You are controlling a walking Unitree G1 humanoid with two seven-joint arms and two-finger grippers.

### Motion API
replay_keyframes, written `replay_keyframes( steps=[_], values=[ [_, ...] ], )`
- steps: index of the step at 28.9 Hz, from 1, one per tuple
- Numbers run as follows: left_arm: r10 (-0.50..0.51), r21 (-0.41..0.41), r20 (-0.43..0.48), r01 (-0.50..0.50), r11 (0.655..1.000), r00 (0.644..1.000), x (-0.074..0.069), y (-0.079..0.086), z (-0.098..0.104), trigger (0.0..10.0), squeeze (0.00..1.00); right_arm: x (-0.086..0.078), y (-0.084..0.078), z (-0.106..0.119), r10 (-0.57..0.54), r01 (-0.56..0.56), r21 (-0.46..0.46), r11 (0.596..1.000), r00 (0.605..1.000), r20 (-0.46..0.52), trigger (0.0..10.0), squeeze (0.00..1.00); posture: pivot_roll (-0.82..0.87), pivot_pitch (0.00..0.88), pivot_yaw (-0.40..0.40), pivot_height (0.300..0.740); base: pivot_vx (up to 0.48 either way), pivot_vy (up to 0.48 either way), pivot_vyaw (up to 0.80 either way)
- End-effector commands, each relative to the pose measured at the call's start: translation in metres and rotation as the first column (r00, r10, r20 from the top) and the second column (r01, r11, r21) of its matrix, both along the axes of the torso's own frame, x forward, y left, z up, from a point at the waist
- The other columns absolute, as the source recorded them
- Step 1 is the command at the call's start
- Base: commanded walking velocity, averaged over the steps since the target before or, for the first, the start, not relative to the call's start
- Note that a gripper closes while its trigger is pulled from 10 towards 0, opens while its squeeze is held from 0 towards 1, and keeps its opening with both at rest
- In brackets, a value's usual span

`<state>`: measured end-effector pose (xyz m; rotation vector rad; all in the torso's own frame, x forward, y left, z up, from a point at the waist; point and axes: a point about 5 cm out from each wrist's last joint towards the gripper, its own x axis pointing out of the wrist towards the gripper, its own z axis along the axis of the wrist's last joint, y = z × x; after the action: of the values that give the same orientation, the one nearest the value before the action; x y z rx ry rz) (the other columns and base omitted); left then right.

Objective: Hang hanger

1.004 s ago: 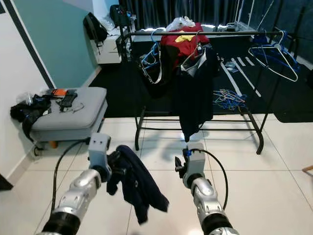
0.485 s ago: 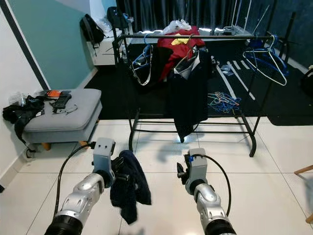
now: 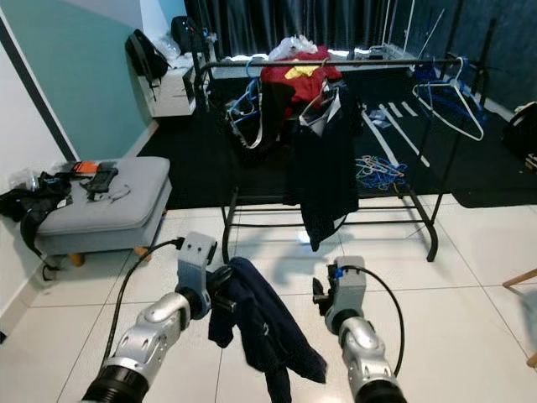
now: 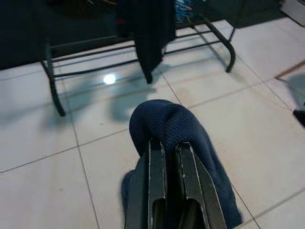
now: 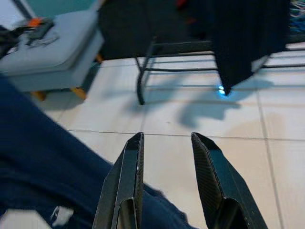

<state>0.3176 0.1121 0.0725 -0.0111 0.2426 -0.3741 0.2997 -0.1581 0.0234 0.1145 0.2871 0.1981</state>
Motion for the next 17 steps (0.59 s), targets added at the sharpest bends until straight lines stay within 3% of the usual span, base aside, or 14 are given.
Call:
replay_keyframes(
  steps=[1, 6, 7, 8, 9, 11, 12, 13, 15, 16, 17],
  values=[
    [0.008, 0.013, 0.038, -0.009, 1.0, 0.999, 0.005, -0.003, 0.006, 10.0, 0.0, 0.001, 0.005, 0.007, 0.069, -0.068, -0.023, 0.997, 0.996, 0.05, 10.0, 0.0, 0.05, 0.0, 0.038, 0.74, 0.0, 0.0, 0.0],
    [0.021, 0.035, 0.056, -0.023, 0.999, 0.998, 0.01, -0.004, 0.013, 10.0, 0.0, 0.002, 0.014, 0.013, 0.165, -0.163, -0.035, 0.986, 0.982, 0.087, 10.0, 0.0, 0.05, 0.0, 0.041, 0.74, 0.0, 0.0, 0.0],
    [0.032, 0.039, 0.058, -0.034, 0.999, 0.998, 0.012, -0.001, 0.017, 10.0, 0.0, 0.0, 0.023, 0.016, 0.288, -0.282, -0.063, 0.957, 0.952, 0.107, 10.0, 0.0, 0.04, 0.0, 0.048, 0.74, 0.0, 0.0, 0.0],
    [0.033, 0.036, 0.066, -0.036, 0.999, 0.997, 0.017, 0.001, 0.025, 10.0, 0.0, -0.004, 0.033, 0.019, 0.431, -0.424, -0.084, 0.902, 0.895, 0.113, 10.0, 0.0, 0.04, 0.0, 0.053, 0.74, 0.0, 0.0, 0.0],
    [0.033, 0.036, 0.066, -0.036, 0.999, 0.997, 0.017, 0.001, 0.025, 10.0, 0.0, -0.004, 0.033, 0.019, 0.431, -0.424, -0.084, 0.902, 0.895, 0.113, 10.0, 0.0, 0.04, 0.0, 0.053, 0.74, 0.0, 0.0, 0.0],
    [0.037, 0.036, 0.091, -0.041, 0.999, 0.995, 0.027, 0.005, 0.042, 10.0, 0.0, -0.01, 0.044, 0.025, 0.619, -0.608, -0.119, 0.785, 0.776, 0.119, 10.0, 0.0, 0.03, 0.0, 0.054, 0.74, 0.0, 0.0, 0.0],
    [0.037, 0.036, 0.091, -0.041, 0.999, 0.995, 0.027, 0.005, 0.042, 10.0, 0.0, -0.01, 0.044, 0.025, 0.619, -0.608, -0.119, 0.785, 0.776, 0.119, 10.0, 0.0, 0.03, 0.0, 0.054, 0.74, 0.0, 0.0, 0.0],
    [0.042, 0.059, 0.125, -0.05, 0.997, 0.991, 0.033, 0.009, 0.053, 10.0, 0.0, -0.011, 0.045, 0.028, 0.66, -0.647, -0.131, 0.751, 0.741, 0.121, 10.0, 0.0, 0.03, 0.0, 0.052, 0.74, 0.0, 0.0, 0.0],
    [0.042, 0.059, 0.125, -0.05, 0.997, 0.991, 0.033, 0.009, 0.053, 10.0, 0.0, -0.011, 0.045, 0.028, 0.66, -0.647, -0.131, 0.751, 0.741, 0.121, 10.0, 0.0, 0.03, 0.0, 0.052, 0.74, 0.0, 0.0, 0.0],
    [0.053, 0.077, 0.166, -0.066, 0.995, 0.985, 0.039, 0.013, 0.065, 10.0, 0.0, -0.01, 0.046, 0.032, 0.672, -0.659, -0.135, 0.74, 0.726, 0.147, 10.0, 0.0, 0.03, 0.0, 0.052, 0.74, 0.0, 0.0, 0.0],
    [0.061, 0.085, 0.198, -0.079, 0.993, 0.978, 0.045, 0.017, 0.078, 10.0, 0.0, -0.008, 0.047, 0.04, 0.654, -0.642, -0.13, 0.756, 0.728, 0.207, 10.0, 1.0, 0.02, 0.0, 0.059, 0.74, 0.0, 0.0, 0.0]
  ],
)
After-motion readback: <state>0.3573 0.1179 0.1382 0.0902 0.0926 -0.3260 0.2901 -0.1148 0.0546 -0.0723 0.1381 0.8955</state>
